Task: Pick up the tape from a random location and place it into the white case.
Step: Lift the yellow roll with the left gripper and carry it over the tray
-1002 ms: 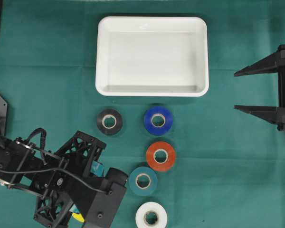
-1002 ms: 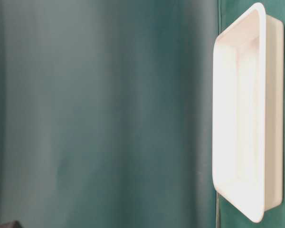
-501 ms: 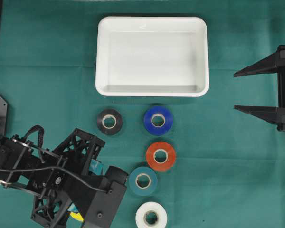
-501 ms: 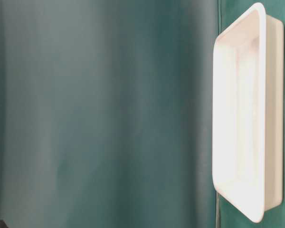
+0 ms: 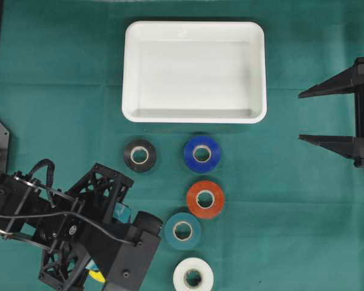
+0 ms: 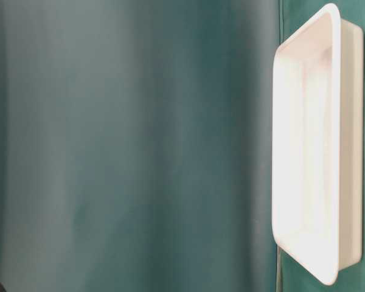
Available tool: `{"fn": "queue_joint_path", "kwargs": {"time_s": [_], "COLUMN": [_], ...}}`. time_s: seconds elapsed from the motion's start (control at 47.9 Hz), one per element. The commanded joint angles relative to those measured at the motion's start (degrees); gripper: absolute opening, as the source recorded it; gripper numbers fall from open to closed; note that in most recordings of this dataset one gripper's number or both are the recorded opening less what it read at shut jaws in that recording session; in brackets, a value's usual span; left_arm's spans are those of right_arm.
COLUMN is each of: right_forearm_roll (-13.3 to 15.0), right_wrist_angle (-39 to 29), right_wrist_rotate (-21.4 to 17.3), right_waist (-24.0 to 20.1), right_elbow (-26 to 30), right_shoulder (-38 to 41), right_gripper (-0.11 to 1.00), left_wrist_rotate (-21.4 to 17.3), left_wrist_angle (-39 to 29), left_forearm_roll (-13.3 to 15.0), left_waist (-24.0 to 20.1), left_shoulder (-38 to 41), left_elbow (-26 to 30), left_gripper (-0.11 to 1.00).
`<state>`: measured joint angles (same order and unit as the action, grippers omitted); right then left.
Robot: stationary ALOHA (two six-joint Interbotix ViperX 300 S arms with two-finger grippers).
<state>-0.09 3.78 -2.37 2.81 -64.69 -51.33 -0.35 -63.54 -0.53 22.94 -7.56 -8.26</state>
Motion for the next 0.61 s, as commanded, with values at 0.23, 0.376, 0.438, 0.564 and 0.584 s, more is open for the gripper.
{"fn": "queue_joint_path", "kwargs": {"time_s": [0.23, 0.376, 0.438, 0.564, 0.584], "right_forearm_roll": [0.1, 0.1, 0.1, 0.1, 0.1], "right_wrist_angle": [-0.2, -0.2, -0.2, -0.2, -0.2], "right_wrist_rotate": [0.0, 0.0, 0.0, 0.1, 0.1], "right_waist": [-0.1, -0.1, -0.1, -0.1, -0.1], "right_elbow": [1.7, 1.7, 1.6, 1.6, 1.6], "right_shoulder": [0.3, 0.4, 0.4, 0.3, 0.4], "right_gripper": [0.91, 0.91, 0.91, 0.91, 0.91], "left_wrist_rotate": [0.1, 0.1, 0.1, 0.1, 0.1], "left_wrist_angle": [0.2, 0.3, 0.3, 0.2, 0.3], "left_forearm_roll": [-0.2, -0.2, -0.4, -0.4, -0.3], "left_waist": [-0.2, -1.1, -2.1, -5.0, -5.8], "left_shoulder": [-1.6, -1.6, -1.6, -1.6, -1.6], "left_elbow": [1.1, 1.1, 1.0, 0.3, 0.1], "left_gripper": [0.23, 0.23, 0.23, 0.23, 0.23]}}
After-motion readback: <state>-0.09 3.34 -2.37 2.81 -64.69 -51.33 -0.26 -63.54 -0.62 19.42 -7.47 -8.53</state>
